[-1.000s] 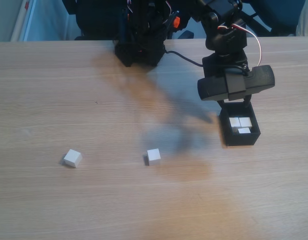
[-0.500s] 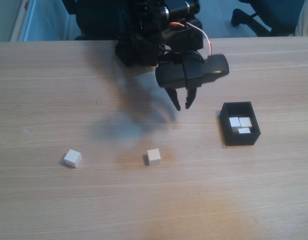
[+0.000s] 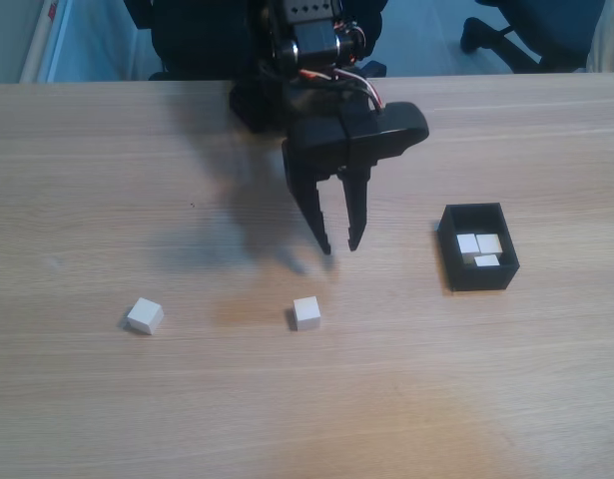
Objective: Pick blocks and place them in the box.
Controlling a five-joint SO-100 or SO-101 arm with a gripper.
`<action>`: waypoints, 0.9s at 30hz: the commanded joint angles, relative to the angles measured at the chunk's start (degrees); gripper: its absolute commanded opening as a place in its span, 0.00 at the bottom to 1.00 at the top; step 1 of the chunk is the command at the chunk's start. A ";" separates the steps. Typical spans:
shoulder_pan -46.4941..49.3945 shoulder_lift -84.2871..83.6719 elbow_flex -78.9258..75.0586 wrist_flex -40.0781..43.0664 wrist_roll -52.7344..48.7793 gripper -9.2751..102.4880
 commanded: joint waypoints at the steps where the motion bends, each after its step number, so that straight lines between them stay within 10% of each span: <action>1: 2.46 -2.81 -1.05 -4.39 -1.67 0.15; 27: 10.46 -22.94 -11.78 -12.83 -3.69 0.26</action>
